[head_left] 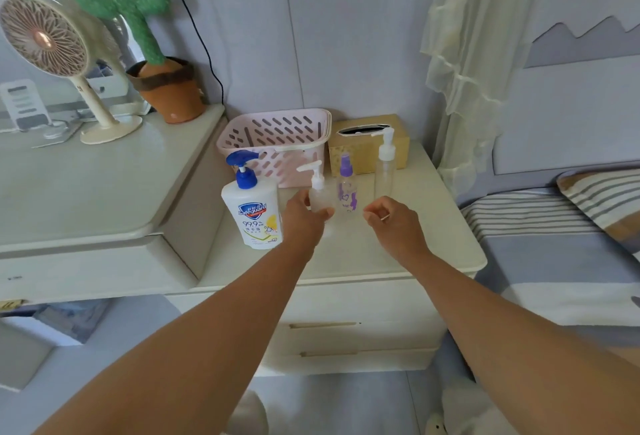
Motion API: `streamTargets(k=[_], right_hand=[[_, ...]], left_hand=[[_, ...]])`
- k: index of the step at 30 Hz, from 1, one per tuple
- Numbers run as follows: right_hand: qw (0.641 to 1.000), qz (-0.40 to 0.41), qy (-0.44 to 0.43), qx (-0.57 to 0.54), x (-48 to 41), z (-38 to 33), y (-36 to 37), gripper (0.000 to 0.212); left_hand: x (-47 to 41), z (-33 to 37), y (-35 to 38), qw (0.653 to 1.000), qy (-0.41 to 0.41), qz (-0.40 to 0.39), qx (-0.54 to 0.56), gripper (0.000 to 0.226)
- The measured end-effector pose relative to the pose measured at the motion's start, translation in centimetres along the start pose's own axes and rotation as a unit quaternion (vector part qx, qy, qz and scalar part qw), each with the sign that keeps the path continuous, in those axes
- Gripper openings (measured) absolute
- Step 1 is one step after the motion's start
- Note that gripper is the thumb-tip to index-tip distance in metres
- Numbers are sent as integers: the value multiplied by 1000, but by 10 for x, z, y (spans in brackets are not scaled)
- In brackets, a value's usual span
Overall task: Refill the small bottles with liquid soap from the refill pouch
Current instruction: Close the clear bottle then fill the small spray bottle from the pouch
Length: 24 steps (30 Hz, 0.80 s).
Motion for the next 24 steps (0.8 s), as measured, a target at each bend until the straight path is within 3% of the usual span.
streamTargets(k=[7, 24], right_hand=[[998, 48, -44, -17, -2, 25, 3, 9], [994, 79, -80, 13, -1, 26, 5, 14]], left_hand=[[-36, -7, 18, 999, 2, 22, -39, 39], [-68, -2, 26, 997, 30, 40, -52, 48]])
Point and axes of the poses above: each hand's wrist, its own x-axis away from the middle knuckle, its own y-axis out of the palm, z = x × y, the point moved 6 cm from there along -x, towards the middle knuckle, and after that the axes turned 9 degrees about -x, right-handed, at the moved point
